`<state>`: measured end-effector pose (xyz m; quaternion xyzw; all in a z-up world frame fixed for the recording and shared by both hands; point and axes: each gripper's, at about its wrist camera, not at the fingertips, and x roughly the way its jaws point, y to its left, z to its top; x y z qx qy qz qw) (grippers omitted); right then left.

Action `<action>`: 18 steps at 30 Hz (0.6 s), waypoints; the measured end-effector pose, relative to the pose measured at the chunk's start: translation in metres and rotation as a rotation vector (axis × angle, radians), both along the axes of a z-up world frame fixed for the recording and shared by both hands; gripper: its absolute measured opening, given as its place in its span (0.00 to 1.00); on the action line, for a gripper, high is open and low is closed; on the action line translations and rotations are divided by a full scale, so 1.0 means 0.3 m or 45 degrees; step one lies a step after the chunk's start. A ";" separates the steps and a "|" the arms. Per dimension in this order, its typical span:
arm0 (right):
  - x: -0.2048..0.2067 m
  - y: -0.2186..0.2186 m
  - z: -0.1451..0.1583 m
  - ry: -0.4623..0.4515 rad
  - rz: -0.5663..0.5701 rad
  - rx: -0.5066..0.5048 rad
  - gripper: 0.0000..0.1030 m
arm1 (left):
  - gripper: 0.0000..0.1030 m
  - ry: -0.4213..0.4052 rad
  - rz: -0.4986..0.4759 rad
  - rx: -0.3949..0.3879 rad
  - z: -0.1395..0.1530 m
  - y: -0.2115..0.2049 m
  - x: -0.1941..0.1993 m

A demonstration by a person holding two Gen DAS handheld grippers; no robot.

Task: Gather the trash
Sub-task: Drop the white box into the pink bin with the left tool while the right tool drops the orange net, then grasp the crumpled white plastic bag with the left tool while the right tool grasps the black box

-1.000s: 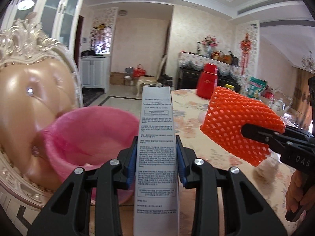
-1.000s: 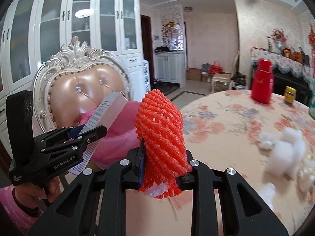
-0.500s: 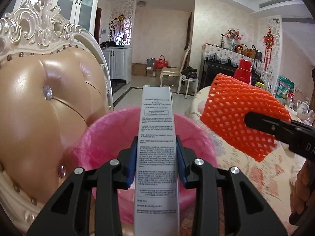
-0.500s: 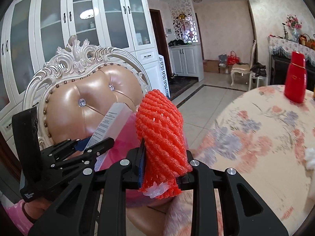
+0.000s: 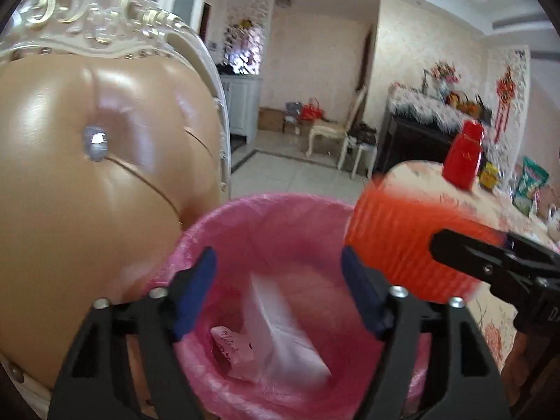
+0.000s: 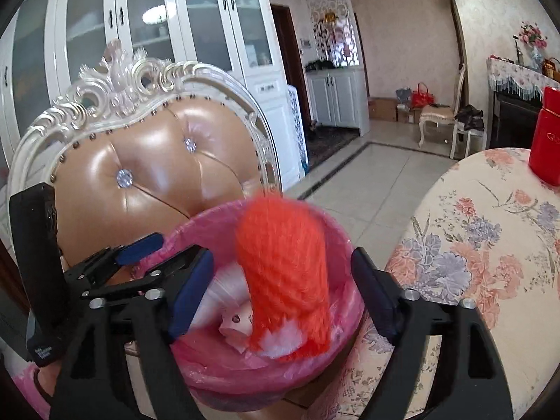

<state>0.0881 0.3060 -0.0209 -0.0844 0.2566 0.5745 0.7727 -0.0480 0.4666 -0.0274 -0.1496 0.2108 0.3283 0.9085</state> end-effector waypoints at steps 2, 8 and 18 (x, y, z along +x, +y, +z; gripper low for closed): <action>0.000 -0.038 0.007 -0.007 -0.008 -0.001 0.75 | 0.71 -0.007 0.012 -0.007 0.011 -0.008 -0.021; -0.005 -0.257 0.075 -0.016 -0.065 0.023 0.75 | 0.95 -0.051 0.020 0.060 0.041 -0.164 -0.083; 0.001 -0.799 0.092 -0.105 -0.365 -0.003 0.75 | 0.95 -0.018 -0.406 -0.034 0.017 -0.586 0.083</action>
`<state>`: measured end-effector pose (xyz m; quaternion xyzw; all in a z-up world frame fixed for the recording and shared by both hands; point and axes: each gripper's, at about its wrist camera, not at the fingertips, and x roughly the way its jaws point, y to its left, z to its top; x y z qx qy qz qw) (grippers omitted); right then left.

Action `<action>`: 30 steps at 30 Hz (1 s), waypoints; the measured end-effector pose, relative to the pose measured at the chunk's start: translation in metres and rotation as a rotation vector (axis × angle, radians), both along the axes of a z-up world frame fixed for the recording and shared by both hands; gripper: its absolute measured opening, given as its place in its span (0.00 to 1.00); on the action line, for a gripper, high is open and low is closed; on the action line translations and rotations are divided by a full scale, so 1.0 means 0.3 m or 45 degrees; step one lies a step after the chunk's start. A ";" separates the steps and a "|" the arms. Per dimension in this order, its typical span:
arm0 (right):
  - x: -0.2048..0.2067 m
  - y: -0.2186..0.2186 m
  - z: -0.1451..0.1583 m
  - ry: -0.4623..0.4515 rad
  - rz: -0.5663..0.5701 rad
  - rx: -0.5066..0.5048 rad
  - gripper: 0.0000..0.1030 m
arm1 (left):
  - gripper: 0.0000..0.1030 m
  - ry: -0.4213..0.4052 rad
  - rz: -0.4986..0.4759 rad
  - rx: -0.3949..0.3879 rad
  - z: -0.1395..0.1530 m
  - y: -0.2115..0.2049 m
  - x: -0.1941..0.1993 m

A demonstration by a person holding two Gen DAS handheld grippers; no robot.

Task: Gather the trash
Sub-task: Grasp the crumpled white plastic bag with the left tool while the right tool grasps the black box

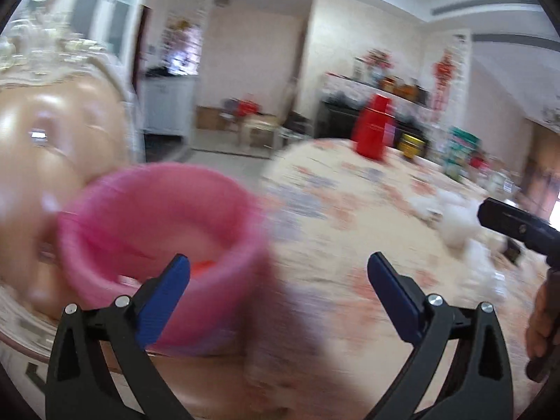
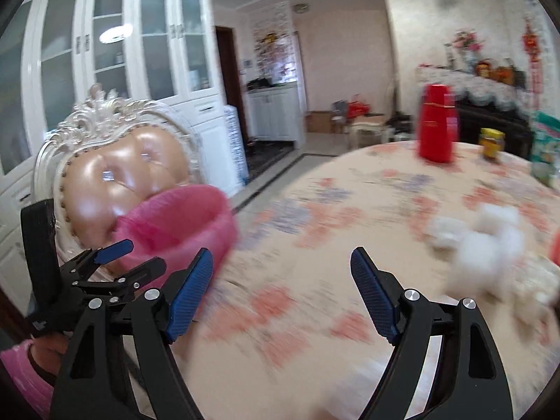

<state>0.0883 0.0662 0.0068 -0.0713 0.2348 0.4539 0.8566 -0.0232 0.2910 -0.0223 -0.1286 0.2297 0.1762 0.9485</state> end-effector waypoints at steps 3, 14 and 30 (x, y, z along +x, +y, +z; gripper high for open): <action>0.012 -0.166 -0.013 -0.010 -0.109 0.013 0.75 | 0.95 0.024 -0.132 -0.021 -0.010 -0.123 0.070; 0.110 -0.617 -0.085 0.015 -0.444 -0.001 0.75 | 0.95 0.111 -0.464 -0.084 -0.058 -0.528 0.302; 0.469 -0.934 -0.184 0.122 -0.721 -0.078 0.76 | 0.67 0.365 -0.497 -0.026 -0.150 -0.718 0.519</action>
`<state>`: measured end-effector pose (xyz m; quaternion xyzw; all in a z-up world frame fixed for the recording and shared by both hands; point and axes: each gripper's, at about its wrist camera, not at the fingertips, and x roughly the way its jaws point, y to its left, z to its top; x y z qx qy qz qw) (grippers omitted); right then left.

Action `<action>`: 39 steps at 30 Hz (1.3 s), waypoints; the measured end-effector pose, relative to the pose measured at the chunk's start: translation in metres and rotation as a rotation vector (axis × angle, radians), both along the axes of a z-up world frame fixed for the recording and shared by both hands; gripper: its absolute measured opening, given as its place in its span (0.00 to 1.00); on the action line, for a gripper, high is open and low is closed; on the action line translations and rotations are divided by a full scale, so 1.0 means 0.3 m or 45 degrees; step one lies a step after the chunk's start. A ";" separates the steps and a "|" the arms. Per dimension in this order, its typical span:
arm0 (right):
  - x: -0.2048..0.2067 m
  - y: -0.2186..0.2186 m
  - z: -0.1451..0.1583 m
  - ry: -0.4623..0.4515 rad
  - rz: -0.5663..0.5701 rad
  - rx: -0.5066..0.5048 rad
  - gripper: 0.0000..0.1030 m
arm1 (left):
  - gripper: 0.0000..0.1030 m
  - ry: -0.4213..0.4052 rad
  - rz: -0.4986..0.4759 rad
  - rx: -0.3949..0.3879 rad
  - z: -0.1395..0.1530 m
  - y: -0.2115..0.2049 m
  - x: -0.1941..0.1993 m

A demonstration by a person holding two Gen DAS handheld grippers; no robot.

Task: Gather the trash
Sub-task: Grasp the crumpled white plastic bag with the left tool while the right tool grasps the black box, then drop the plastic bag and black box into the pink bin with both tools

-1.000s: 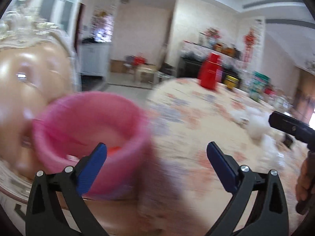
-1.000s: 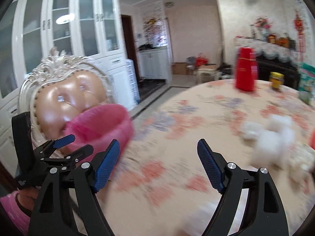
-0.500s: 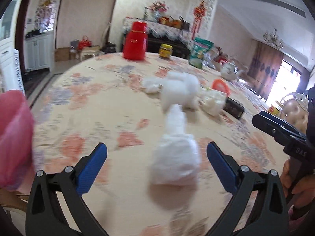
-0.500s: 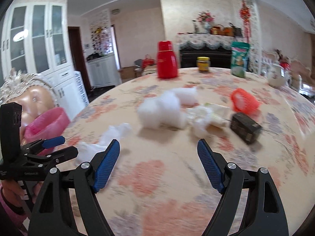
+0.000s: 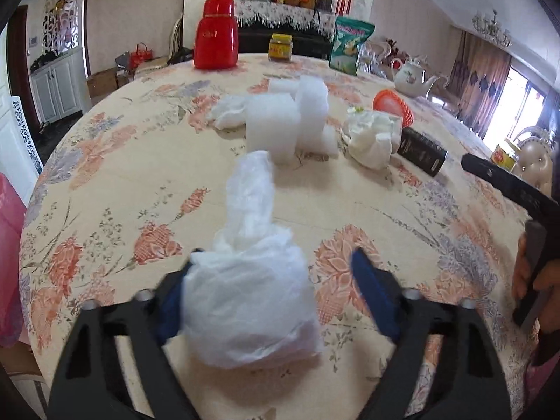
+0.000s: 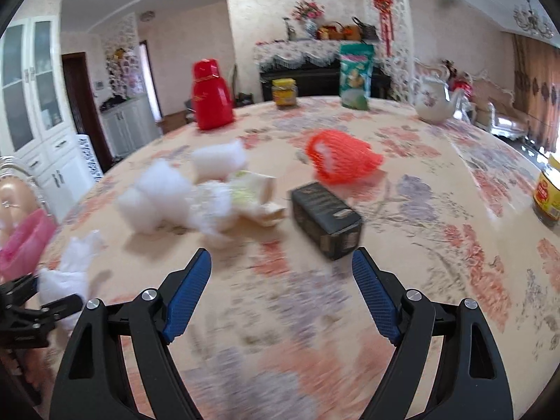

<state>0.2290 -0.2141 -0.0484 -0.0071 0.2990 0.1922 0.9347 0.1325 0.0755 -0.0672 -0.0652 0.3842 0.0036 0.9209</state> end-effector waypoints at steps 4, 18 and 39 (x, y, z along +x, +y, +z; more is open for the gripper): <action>0.102 -0.021 -0.041 0.060 -0.025 -0.008 0.76 | 0.46 0.022 -0.017 0.029 -0.006 -0.011 0.022; 0.327 0.011 -0.087 0.193 -0.066 -0.109 0.76 | 0.40 0.017 -0.062 0.047 -0.004 -0.074 0.148; 0.290 0.035 -0.078 0.165 -0.086 -0.134 0.37 | 0.41 0.062 -0.045 0.086 -0.020 -0.082 0.160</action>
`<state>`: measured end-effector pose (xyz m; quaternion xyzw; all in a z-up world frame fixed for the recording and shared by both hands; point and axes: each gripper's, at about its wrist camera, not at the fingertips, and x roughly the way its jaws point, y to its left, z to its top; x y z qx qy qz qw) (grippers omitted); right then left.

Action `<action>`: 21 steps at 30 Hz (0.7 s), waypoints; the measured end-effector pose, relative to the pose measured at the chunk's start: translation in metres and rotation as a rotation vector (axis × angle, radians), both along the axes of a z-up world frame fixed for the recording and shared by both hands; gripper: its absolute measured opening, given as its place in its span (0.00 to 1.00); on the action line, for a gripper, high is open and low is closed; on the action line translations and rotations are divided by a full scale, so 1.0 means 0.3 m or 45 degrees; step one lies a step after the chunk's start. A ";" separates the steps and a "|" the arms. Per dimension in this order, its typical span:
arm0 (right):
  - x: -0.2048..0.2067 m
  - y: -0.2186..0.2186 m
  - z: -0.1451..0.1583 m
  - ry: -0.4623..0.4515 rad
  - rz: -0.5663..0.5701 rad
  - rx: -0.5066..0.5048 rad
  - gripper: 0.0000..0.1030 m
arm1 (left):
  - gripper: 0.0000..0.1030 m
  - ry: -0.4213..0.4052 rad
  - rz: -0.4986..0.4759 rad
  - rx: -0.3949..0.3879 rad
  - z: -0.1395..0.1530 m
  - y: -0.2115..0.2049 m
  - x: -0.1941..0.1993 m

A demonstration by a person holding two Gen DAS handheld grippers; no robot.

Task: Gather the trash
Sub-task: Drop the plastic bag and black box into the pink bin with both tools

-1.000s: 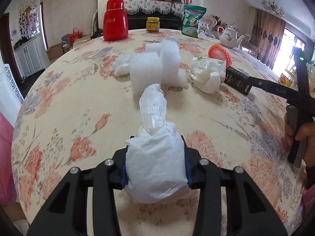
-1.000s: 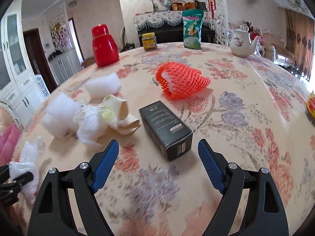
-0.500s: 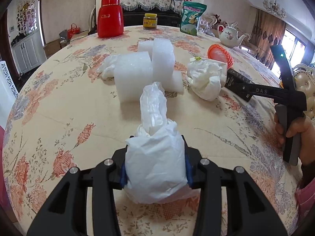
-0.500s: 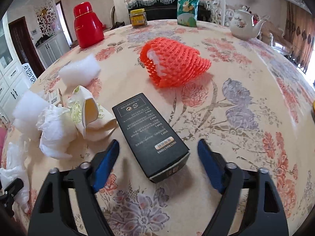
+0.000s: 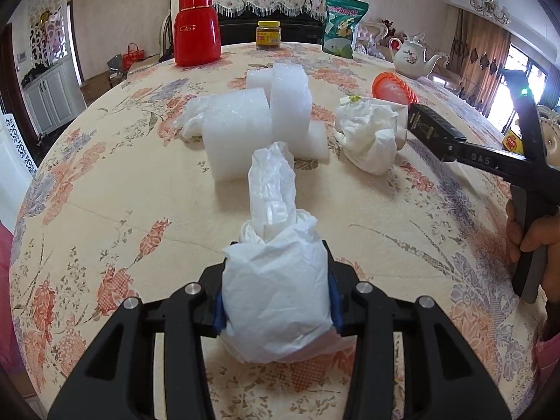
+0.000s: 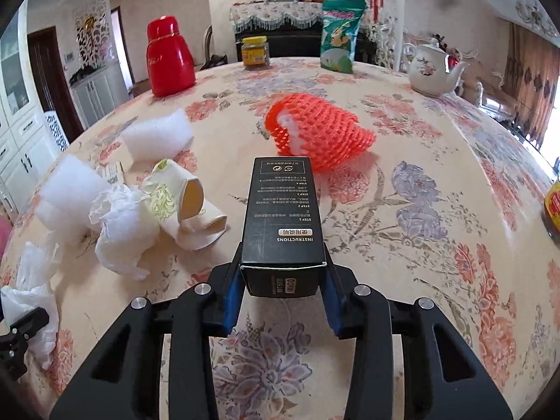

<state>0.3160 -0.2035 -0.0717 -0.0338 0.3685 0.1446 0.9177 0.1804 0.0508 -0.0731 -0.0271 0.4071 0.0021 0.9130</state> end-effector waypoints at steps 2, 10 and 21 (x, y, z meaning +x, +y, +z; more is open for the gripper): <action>-0.021 -0.003 -0.002 0.013 -0.002 0.027 0.37 | 0.41 0.001 0.001 0.008 0.000 -0.002 0.000; -0.220 0.070 0.039 -0.026 0.117 0.050 0.37 | 0.39 -0.037 0.011 -0.053 0.014 0.015 -0.025; -0.539 0.169 0.064 -0.074 0.307 0.062 0.37 | 0.39 -0.200 -0.032 -0.086 0.080 -0.023 -0.260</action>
